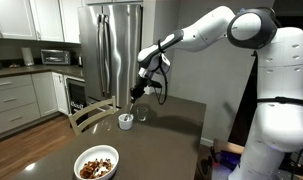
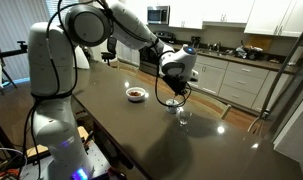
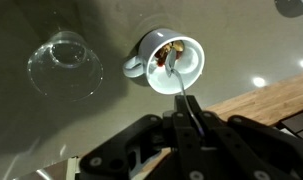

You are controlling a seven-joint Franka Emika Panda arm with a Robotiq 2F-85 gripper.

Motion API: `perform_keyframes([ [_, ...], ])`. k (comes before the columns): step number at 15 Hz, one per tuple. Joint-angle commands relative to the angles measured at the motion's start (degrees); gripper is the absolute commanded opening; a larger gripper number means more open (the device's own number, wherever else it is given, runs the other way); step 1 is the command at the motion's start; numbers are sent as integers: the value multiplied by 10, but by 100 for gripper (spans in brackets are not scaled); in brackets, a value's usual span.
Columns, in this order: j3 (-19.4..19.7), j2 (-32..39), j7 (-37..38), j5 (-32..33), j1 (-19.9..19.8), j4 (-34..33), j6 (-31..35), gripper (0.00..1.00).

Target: Get one spoon of the objects from the bowl and put it in the light gray cup

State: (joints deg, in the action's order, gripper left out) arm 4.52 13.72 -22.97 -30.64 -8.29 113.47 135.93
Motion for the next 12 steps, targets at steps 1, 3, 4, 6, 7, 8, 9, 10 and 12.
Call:
perform_keyframes([
  [1, -12, -3, 6, 9, -11, -1, 1, 3],
  [3, -12, -4, 7, 11, -11, -1, 3, 3],
  [4, -12, -5, 7, 12, -10, -1, 3, 3],
  [6, -11, -6, 8, 14, -10, -1, 4, 3],
  [7, -11, -7, 8, 15, -10, -1, 4, 3],
  [8, -10, -9, 11, 19, -9, 0, 7, 3],
  [9, -9, -11, 11, 22, -8, 0, 7, 3],
  [10, -9, -13, 12, 25, -8, -1, 8, 3],
  [12, -8, -17, 13, 35, -7, -2, 9, 3],
])
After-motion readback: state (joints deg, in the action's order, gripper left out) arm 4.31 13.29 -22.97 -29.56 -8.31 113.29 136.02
